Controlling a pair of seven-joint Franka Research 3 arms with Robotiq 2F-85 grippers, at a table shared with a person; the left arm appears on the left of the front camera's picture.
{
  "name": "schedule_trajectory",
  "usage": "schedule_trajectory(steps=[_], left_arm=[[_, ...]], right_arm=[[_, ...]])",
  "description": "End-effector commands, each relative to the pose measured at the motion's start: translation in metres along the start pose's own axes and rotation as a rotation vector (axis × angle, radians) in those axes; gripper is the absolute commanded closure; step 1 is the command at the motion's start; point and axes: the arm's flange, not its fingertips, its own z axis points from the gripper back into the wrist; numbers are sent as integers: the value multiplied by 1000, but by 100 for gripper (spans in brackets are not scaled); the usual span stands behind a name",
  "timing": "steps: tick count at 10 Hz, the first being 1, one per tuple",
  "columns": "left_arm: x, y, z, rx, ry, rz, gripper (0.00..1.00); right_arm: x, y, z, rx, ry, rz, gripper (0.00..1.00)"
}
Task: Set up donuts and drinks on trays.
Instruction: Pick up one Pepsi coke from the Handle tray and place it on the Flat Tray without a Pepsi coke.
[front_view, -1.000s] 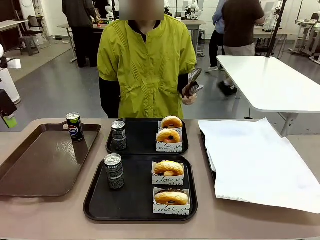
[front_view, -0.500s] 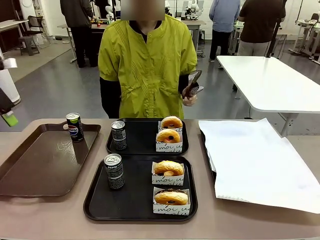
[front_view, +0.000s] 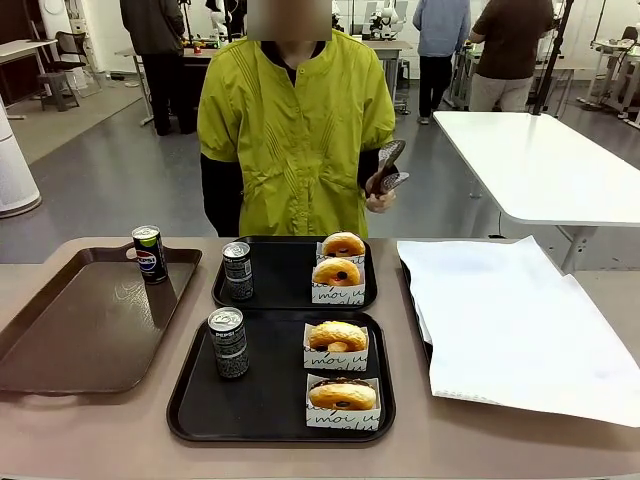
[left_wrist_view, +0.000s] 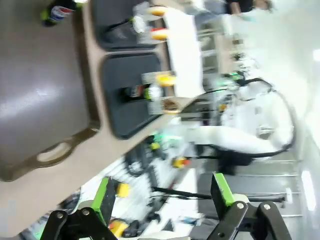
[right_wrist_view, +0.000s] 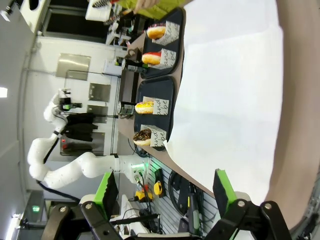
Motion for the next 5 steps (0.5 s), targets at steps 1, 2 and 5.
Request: schedule_trajectory(steps=[1,2,5], left_arm=[[4,25,15,-161,-19,66,0],[4,36,23,-160,-27,75,0],[8,69,24,-169,-7,44,0]], right_arm=[[1,1,-3,19,-13,7,0],[1,1,-3,19,-13,7,0],[1,1,-3,19,-13,7,0]])
